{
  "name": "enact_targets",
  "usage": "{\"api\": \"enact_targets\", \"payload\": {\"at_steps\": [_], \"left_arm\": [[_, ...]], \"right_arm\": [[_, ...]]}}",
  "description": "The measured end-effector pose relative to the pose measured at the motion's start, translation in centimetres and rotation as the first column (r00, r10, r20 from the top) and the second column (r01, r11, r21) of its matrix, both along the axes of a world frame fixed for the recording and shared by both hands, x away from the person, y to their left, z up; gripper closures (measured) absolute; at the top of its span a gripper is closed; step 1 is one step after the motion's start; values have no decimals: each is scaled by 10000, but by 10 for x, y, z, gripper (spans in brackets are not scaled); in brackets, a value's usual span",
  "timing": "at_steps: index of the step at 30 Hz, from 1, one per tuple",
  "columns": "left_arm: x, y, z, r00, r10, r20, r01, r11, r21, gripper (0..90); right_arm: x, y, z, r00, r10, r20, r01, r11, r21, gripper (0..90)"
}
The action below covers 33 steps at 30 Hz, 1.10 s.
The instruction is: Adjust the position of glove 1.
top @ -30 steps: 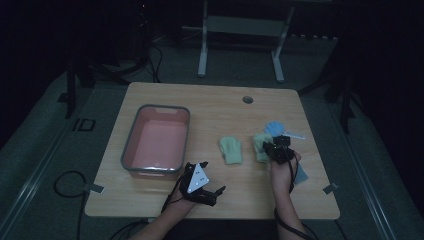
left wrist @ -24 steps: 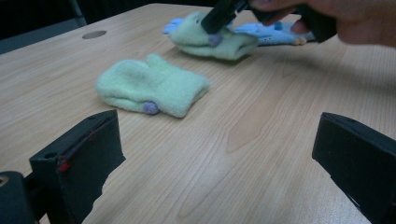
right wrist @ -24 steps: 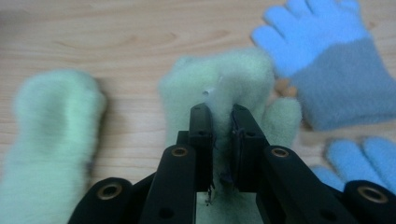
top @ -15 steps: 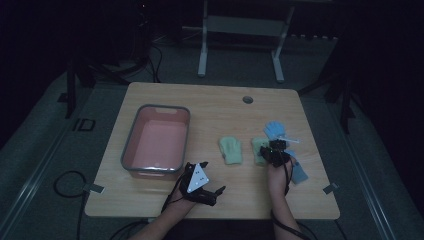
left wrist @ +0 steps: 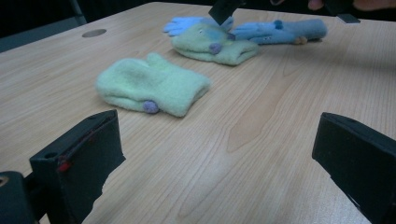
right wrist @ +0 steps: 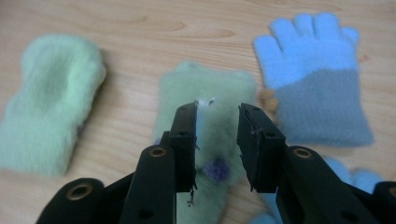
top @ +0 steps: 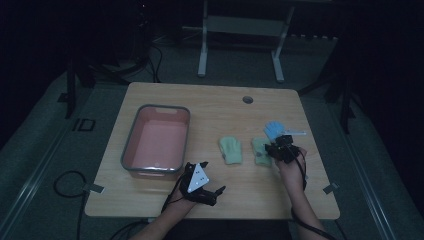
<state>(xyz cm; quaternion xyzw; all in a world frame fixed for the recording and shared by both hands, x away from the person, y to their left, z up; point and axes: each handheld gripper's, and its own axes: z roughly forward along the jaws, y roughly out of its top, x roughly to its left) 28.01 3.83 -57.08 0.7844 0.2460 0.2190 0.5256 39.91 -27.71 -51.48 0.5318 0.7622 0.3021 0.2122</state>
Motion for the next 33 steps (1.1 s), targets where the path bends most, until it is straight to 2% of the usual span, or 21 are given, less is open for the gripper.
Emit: {"api": "enact_targets", "payload": {"at_steps": [3, 7, 9, 12, 14, 17, 20, 23, 26, 28, 30, 33], "left_arm": [[0, 0, 0, 10000, -7, -22, 7, 10000, -23, 18], [0, 0, 0, 10000, -9, 7, 9, 10000, -8, 18], [0, 0, 0, 10000, -4, -4, 4, 10000, -21, 18], [0, 0, 0, 10000, 13, 10, -13, 10000, 17, 18], [0, 0, 0, 10000, 21, 22, -21, 10000, 12, 18], [0, 0, 0, 10000, 30, -1, -30, 10000, -15, 18], [0, 0, 0, 10000, 31, -15, -31, 10000, -28, 18], [0, 0, 0, 10000, 41, 1, -41, 10000, -18, 18], [0, 0, 0, 10000, 18, -12, -18, 10000, -21, 18], [0, 0, 0, 10000, 7, -11, -7, 10000, -15, 18], [0, 0, 0, 10000, -5, 4, 5, 10000, 17, 18], [0, 0, 0, 10000, -29, 14, 29, 10000, 9, 18]], "right_arm": [[1, -6, 3, 9979, 648, -77, -649, 9978, -157, 665], [4, -14, 5, 9959, 830, -350, -843, 9957, -373, 635], [4, -16, 7, 9941, 1024, -348, -1041, 9933, -509, 635], [5, -18, 6, 9877, 1511, -406, -1529, 9872, -452, 635], [7, -17, 5, 9857, 1606, -516, -1637, 9846, -617, 635], [10, -15, 1, 9820, 1777, -640, -1814, 9818, -563, 635], [13, -11, -2, 9820, 1769, -668, -1794, 9832, -340, 634], [16, -4, -5, 9822, 1779, -603, -1801, 9831, -332, 633], [19, 3, -15, 9841, 1625, -714, -1676, 9831, -731, 620], [20, 6, -23, 9881, 1311, -802, -1392, 9847, -1047, 619], [20, 5, -24, 9919, 997, -791, -1057, 9915, -761, 633], [18, 7, -26, 9929, 986, -669, -1038, 9915, -789, 680]]}}
